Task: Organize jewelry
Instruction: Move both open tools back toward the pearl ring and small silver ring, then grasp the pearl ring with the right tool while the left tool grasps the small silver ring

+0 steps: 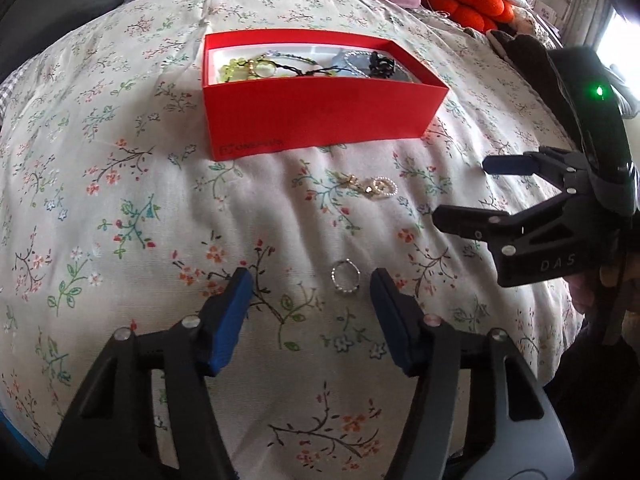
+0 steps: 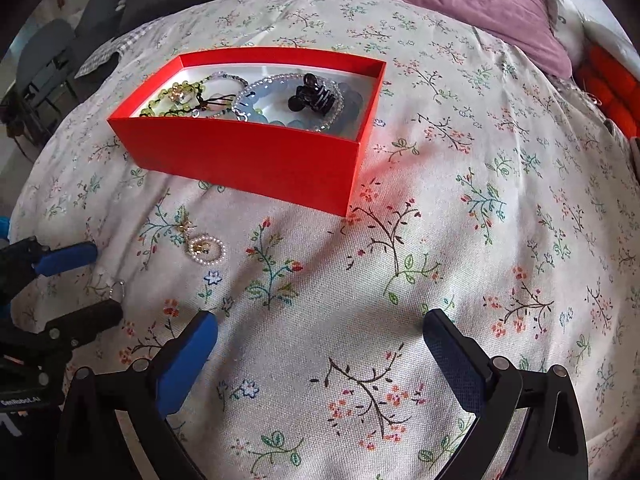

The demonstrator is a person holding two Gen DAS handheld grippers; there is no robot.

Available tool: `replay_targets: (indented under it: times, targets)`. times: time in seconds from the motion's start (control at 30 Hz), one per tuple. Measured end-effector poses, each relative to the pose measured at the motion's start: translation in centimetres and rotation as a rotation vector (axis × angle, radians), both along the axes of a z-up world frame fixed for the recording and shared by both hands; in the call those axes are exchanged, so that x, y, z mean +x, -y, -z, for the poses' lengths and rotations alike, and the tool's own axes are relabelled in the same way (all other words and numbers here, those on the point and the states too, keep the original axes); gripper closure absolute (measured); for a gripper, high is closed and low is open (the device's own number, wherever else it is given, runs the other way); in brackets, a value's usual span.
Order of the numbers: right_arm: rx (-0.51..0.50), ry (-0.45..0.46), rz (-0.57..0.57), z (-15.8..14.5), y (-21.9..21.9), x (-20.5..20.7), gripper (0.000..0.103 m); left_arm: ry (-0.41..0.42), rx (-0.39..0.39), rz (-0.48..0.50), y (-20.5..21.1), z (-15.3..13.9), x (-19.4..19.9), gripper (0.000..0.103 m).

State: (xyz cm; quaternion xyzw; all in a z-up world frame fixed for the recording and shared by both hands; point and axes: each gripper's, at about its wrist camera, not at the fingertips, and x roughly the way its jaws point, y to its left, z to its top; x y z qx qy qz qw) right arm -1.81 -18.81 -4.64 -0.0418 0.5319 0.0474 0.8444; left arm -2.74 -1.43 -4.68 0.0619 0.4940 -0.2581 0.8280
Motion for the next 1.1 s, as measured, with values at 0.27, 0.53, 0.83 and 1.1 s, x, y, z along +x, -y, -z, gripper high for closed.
replay_targets:
  times: [0.27,0.53,0.83,1.1]
  targets:
    - [0.064,0.013,-0.072,-0.2,-2.3,0.8,0.021,-0.028,-0.035,0.037,0.5,-0.4,-0.3,0.070]
    - [0.038,0.038,-0.123,0.4,-4.6,2.1,0.033,-0.032,-0.004,0.071,1.5,-0.3,-0.7,0.080]
    - [0.014,0.044,-0.174,0.6,-6.3,2.6,0.053,-0.059,-0.005,0.044,0.8,-0.3,0.2,0.097]
    - [0.064,0.014,-0.222,0.6,-7.4,2.4,0.089,-0.073,-0.019,0.030,-0.2,-0.6,0.2,0.099]
